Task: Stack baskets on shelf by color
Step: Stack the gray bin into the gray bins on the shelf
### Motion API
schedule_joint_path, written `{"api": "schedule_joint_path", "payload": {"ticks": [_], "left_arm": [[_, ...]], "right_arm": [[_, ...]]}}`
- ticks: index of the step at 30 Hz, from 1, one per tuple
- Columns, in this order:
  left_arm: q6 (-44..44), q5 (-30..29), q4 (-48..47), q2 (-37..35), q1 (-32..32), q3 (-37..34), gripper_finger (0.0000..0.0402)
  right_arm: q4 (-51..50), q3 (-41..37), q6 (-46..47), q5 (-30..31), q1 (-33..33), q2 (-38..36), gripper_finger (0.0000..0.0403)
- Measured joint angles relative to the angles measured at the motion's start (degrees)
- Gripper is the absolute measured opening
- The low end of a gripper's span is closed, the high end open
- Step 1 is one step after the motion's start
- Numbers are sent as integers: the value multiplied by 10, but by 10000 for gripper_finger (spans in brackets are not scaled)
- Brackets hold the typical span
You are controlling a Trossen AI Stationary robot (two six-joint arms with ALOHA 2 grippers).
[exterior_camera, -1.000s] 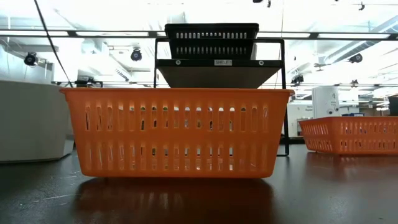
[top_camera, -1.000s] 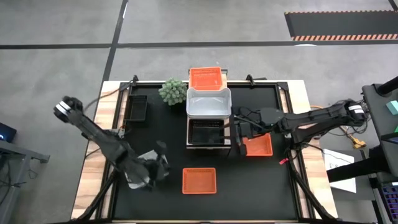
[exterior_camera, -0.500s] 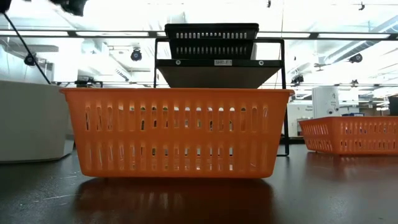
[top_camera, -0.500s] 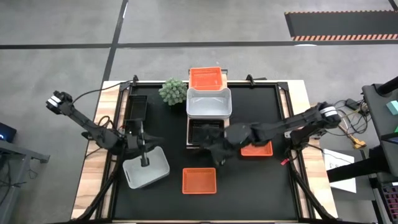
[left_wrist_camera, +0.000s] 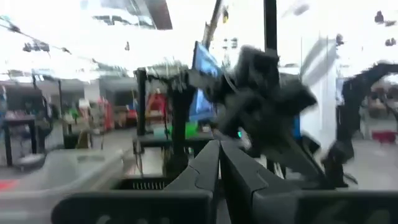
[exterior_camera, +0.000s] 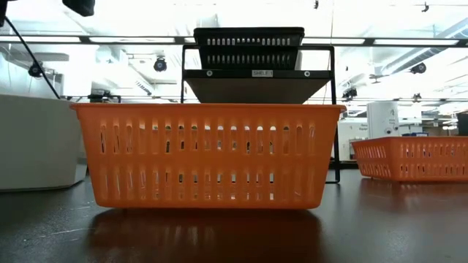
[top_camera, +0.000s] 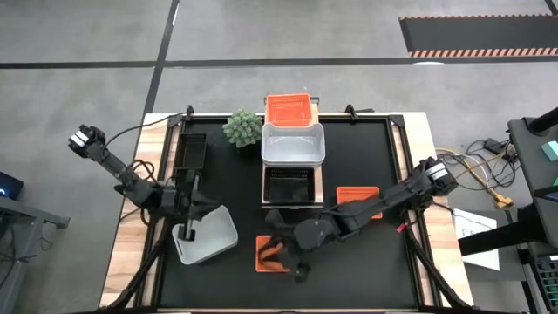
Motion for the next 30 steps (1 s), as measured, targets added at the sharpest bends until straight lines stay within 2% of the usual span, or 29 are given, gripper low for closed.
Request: {"api": "schedule_joint_path", "payload": {"ticks": [5,9,15,18,21,23,30], "left_arm": [[91,-4,70,-5,3,6,0],[105,-4,39,-36,1,14,0],[130,-40,-45,-91,0,0,0],[112,-32,-37,-122,-1,-1,0],[75,26,-39,-155,-2,-1,0],[77,55,-42,-167,-2,-1,0],[85,57,-42,-188,-2,-3,0]], "right_arm": [[9,-1,35,0,1,-2,87],[9,10,45,44,-7,9,105],[-3,50,64,49,-16,37,159],[-59,84,61,46,-15,50,178],[-139,132,60,45,-14,50,190],[-158,153,84,45,-14,49,193],[-297,176,84,42,12,51,194]]}}
